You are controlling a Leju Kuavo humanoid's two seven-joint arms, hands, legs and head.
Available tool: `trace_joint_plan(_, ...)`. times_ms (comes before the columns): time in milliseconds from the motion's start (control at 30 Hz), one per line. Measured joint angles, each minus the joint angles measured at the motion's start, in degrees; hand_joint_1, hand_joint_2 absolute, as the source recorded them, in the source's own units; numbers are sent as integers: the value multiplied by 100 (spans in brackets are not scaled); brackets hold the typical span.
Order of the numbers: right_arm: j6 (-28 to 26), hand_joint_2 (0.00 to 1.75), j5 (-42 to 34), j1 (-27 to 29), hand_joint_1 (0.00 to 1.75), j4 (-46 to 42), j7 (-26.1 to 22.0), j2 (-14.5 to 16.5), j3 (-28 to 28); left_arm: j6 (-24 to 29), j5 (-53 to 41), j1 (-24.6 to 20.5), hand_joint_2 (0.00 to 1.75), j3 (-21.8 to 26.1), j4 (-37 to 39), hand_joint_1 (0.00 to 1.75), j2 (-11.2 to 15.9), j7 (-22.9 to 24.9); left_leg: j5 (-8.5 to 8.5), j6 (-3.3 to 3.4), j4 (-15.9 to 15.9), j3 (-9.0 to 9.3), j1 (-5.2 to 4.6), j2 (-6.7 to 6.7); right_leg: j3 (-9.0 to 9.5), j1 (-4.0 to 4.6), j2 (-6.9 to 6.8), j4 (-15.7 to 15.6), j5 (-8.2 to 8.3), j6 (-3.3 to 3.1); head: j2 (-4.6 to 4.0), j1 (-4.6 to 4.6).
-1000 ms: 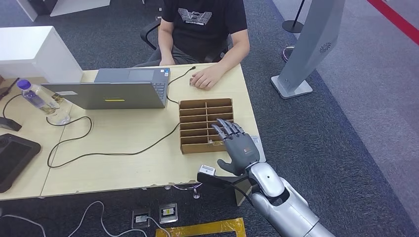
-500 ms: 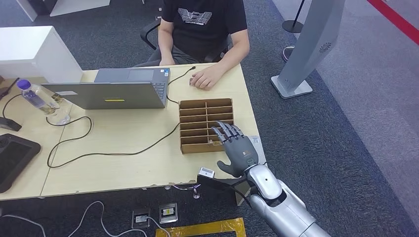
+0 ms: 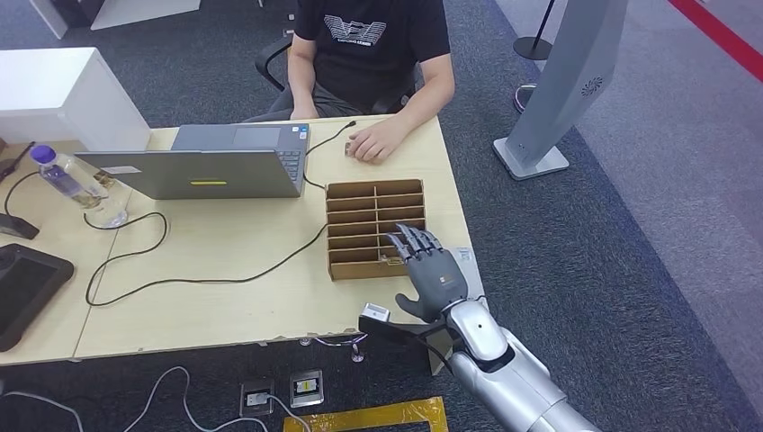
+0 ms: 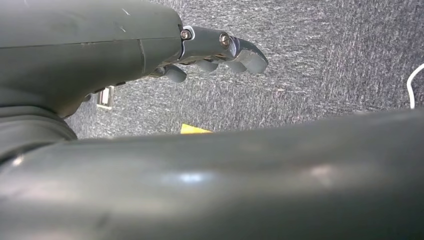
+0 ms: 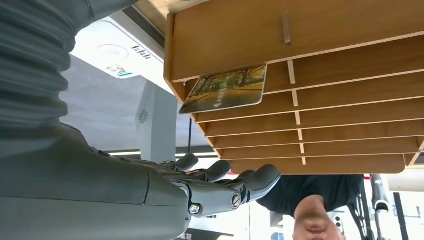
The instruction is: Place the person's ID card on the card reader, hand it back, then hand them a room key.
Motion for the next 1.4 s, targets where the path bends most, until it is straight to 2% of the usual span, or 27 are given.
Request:
trace_joint_plan(467,-161,175,9,-253,0,611,-128,323,0,73,71,1,0,1,2,0,4,66,1,-1,0,0,0,0,0,0,0,0,0,0,0,0)
trace_joint_plan(767,-393,175,-35,-308,0,815,-113,387,-3,63,68,1,0,1,4,0,13,77,1,-1,0,0,0,0,-1,0,0,0,0,0,0,1)
trace_joint_plan(900,-482,175,-64,-316,170,882,-107,385,-12,31,60,2,0,1,4,0,25,76,1,-1,0,0,0,0,-1,0,0,0,0,0,0,1)
trace_joint_plan(933,-486,175,-68,-316,175,896,-109,385,-16,20,60,2,0,1,4,0,26,76,1,-1,0,0,0,0,0,0,0,0,0,0,0,1)
trace_joint_plan(1400,-494,175,-102,-334,175,1053,-166,388,-35,18,66,1,0,-2,4,0,51,99,1,-1,0,2,0,1,0,0,0,0,0,0,0,-1)
